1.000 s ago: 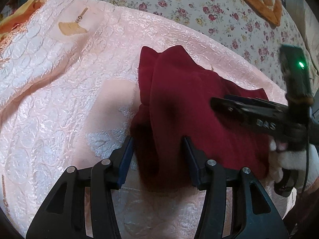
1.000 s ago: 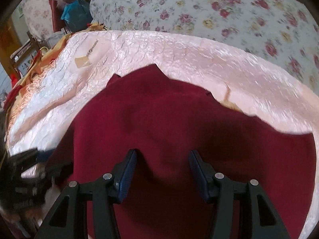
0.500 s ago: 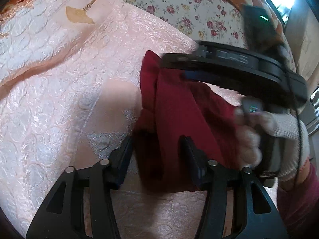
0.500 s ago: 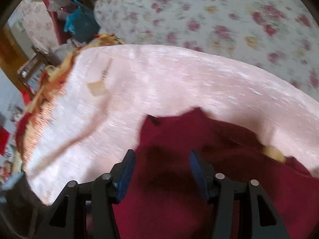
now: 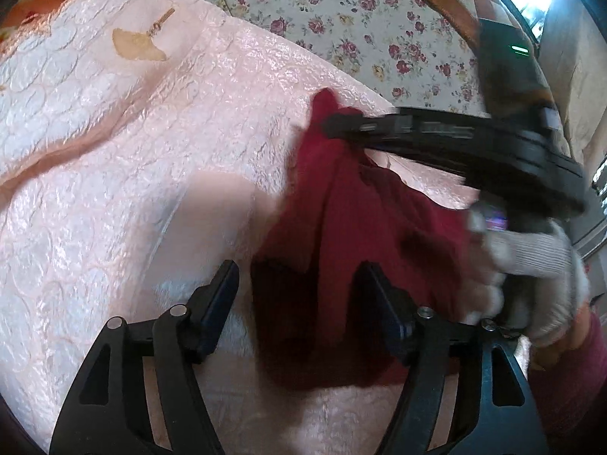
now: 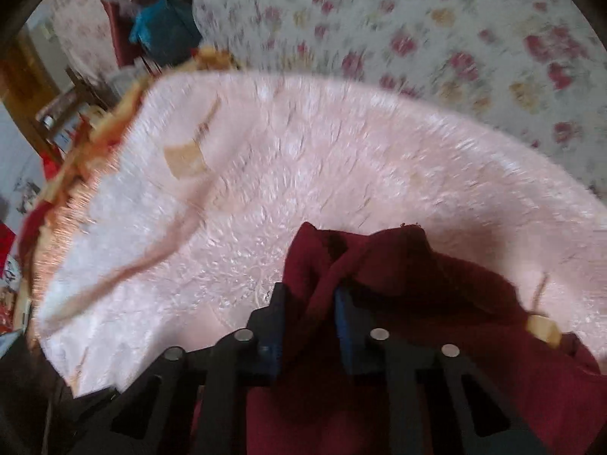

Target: Fold small clothes

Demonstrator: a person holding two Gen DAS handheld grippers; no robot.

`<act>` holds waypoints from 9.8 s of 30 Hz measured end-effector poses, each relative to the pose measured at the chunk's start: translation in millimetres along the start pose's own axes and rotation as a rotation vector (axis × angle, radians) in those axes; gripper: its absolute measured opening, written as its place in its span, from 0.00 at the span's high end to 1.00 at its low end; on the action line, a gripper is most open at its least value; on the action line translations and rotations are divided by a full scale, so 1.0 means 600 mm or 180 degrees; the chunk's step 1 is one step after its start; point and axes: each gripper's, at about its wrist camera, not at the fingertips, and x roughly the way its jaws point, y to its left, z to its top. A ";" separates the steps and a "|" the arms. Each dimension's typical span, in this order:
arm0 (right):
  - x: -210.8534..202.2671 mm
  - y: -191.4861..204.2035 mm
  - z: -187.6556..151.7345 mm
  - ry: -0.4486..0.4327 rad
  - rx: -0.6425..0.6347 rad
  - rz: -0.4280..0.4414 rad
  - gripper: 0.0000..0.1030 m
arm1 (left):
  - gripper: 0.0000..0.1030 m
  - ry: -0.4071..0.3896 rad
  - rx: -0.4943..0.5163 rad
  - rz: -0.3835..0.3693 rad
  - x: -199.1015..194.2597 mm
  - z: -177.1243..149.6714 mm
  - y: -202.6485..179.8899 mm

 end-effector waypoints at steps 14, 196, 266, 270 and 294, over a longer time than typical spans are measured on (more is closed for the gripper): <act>-0.045 -0.027 0.006 -0.0025 0.0294 0.0332 0.67 | 0.55 -0.0216 -0.0091 -0.0570 -0.013 0.003 -0.020; -0.326 -0.328 -0.340 -0.0738 0.1419 0.0042 0.48 | 0.34 0.0824 0.0726 -0.0779 0.133 -0.043 -0.313; -0.455 -0.006 -0.440 -0.0994 0.0531 -0.0780 0.30 | 0.28 -0.0625 0.1184 0.0900 -0.173 -0.191 -0.292; -0.459 -0.008 -0.438 -0.1043 0.0575 -0.0914 0.29 | 0.28 -0.0636 0.1155 0.0885 -0.173 -0.191 -0.292; -0.426 -0.016 -0.429 -0.0881 0.0639 -0.1153 0.29 | 0.28 -0.0501 0.1081 0.0861 -0.146 -0.194 -0.283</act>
